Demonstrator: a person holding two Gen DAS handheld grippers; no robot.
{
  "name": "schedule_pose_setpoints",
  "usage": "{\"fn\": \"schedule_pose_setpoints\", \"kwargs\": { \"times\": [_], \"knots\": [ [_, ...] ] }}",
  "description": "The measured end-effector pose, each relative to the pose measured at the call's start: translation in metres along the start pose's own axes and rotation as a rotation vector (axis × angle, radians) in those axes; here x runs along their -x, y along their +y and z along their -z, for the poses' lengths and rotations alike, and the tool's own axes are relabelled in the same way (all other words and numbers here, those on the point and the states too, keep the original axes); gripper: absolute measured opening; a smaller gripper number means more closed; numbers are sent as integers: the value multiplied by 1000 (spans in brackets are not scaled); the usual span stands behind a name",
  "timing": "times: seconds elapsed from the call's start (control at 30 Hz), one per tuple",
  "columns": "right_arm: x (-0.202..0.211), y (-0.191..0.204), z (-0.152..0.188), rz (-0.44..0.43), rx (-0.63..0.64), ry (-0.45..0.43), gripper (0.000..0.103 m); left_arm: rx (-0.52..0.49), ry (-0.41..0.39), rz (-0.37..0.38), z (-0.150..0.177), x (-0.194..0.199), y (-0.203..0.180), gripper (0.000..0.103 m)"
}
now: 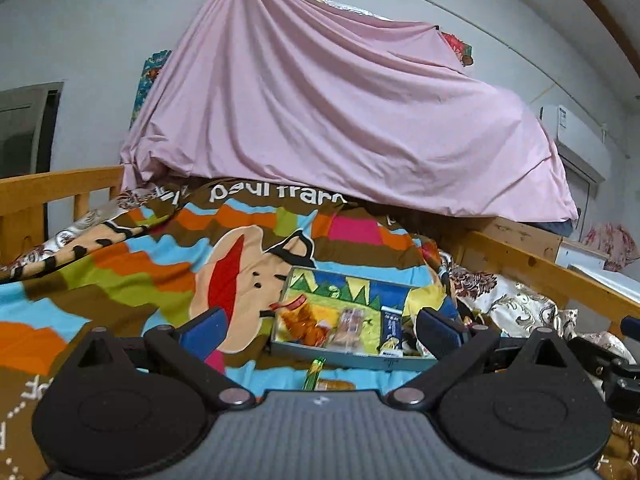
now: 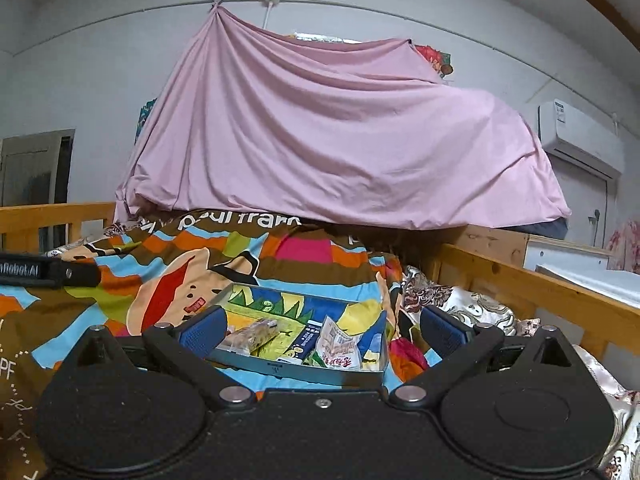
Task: Organize snacks
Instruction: 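Withdraw both grippers from the tray back over the remaining snacks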
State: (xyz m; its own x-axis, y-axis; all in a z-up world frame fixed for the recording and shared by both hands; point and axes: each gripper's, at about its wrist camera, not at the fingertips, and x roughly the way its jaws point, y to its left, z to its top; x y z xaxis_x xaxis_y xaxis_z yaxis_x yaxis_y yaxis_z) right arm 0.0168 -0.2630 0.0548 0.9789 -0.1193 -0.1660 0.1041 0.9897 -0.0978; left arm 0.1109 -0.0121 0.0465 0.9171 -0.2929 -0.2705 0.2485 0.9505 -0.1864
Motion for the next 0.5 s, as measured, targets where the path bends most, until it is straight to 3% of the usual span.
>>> {"fn": "schedule_pose_setpoints", "kwargs": {
  "times": [0.23,0.4,0.5],
  "knots": [
    [12,5,5,8,2,23,102,-71,27,-10,17,21,-5,103],
    [9,14,11,32,23,97,102,-104,58,0,23,26,-12,103],
    [6,17,13,16,16,150,102,-117,118,9,28,24,-14,103]
  ]
}}
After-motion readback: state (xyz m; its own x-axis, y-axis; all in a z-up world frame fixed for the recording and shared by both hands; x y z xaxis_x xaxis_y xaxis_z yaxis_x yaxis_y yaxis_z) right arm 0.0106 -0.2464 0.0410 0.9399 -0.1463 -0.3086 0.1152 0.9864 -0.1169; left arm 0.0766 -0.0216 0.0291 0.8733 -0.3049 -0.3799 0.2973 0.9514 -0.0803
